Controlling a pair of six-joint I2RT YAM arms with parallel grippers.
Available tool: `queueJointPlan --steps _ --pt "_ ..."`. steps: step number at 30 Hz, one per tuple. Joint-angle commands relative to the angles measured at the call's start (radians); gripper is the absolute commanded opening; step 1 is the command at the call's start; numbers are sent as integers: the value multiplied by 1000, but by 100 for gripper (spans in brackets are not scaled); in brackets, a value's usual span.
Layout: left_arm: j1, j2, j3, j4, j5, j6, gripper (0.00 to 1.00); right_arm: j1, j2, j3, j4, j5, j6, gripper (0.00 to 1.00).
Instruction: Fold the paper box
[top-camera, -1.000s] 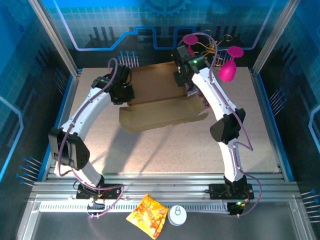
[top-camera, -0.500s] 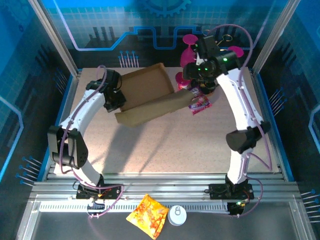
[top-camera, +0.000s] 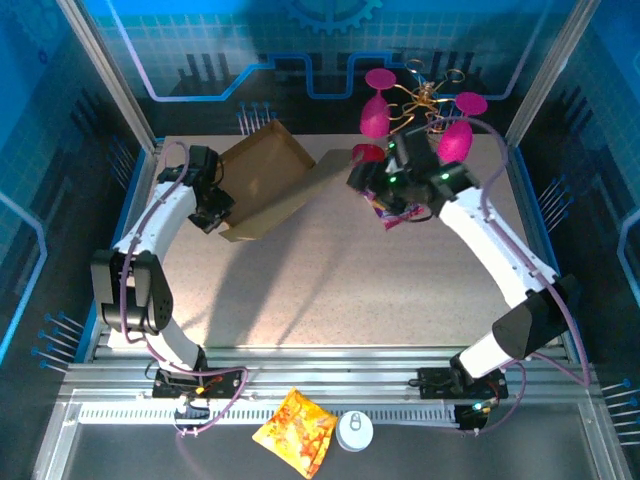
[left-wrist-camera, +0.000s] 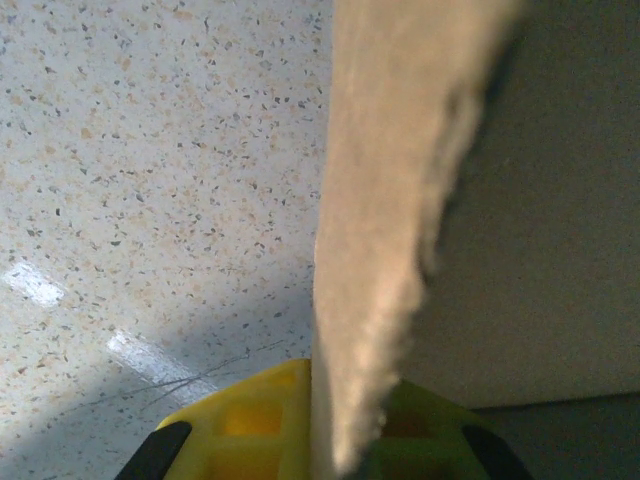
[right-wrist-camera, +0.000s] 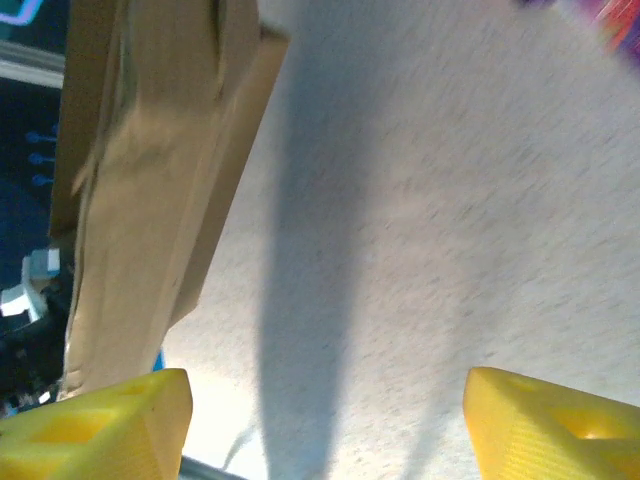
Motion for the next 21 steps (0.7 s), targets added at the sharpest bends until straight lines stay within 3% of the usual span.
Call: queueJointPlan --steps 1,6,12,15,21 --pt "13 13 -9 23 27 -45 0 63 -32 -13 182 -15 154 72" --pt "27 28 -12 44 42 -62 0 141 -85 -42 198 119 192 72" --pt "28 35 -28 77 72 -91 0 179 28 41 117 117 211 72" --pt "28 34 -31 76 75 -94 0 182 109 135 135 107 182 69" --pt "28 29 -42 83 81 -100 0 196 251 369 -27 129 64 65"
